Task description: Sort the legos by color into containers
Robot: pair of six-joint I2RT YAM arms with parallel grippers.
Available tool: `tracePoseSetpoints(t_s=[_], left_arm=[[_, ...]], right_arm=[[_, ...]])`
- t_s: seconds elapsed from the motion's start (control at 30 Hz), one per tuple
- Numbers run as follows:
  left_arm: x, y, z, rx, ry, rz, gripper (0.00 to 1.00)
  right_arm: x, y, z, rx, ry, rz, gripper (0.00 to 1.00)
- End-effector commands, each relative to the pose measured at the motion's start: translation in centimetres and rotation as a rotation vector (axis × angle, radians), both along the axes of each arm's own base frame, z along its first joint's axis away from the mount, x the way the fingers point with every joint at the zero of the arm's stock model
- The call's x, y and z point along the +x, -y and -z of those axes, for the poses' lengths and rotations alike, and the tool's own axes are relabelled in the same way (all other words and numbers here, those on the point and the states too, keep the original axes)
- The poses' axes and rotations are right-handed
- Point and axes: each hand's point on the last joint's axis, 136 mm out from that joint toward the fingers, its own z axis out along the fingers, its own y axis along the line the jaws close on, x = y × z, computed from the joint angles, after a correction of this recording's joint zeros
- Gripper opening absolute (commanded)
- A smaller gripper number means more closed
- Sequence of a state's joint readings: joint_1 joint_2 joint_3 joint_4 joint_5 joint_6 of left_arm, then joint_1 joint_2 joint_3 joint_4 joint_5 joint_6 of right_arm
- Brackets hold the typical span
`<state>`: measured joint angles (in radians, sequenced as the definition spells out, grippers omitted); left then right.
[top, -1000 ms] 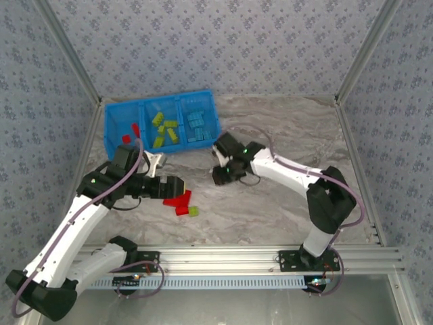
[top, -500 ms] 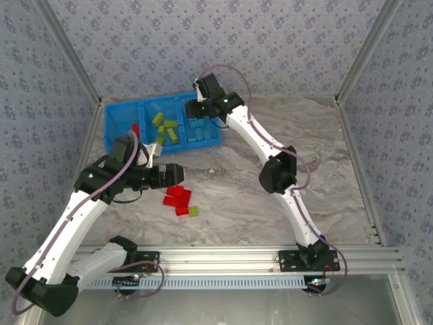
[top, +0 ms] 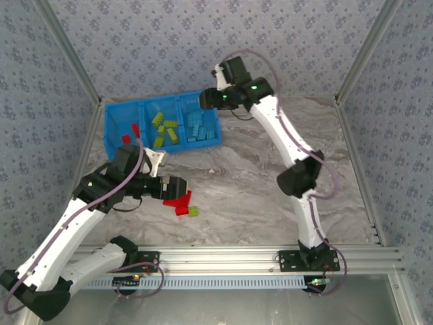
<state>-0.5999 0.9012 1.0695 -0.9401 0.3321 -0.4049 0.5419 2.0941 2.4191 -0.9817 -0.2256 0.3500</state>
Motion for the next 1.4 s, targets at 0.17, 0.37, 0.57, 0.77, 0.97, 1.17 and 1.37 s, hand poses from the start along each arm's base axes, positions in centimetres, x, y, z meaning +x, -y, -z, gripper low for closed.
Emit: tracePoseSetpoints(t_s=[0.17,0.37,0.57,0.77,0.97,1.17,1.37], left_arm=[[-1.9,4.8,3.9,0.373,0.115,0.385,0.77],[-2.7,5.3,10.9,0.660,0.019,0.526,0.71],[-0.6,3.6,15.6,0.883,0.037,0.531,0.67],[0.1,4.3,19.0,0.953,0.001,0.571,0.66],[0.7,4.0,20.6,1.015,0.019,0.622,0.65],[0.2,4.0,22.5,1.025,0.004,0.700,0.57],[-0.3,3.6,23.6,1.047,-0.040,0.734,0.37]], right_arm=[[-12.6,10.5,1.9,-0.073,-0.087,0.113,0.68],[-17.8,16.7,4.6,-0.100,-0.133,0.259,0.72],[-19.9,18.4,3.8,-0.100,-0.102,0.285,0.75],[-19.9,18.2,3.6,-0.101,-0.114,0.272,0.76],[-19.8,17.8,3.4,-0.089,-0.121,0.265,0.77],[-19.9,17.9,3.6,-0.091,-0.131,0.268,0.77],[-20.2,17.8,3.6,-0.091,-0.143,0.261,0.78]])
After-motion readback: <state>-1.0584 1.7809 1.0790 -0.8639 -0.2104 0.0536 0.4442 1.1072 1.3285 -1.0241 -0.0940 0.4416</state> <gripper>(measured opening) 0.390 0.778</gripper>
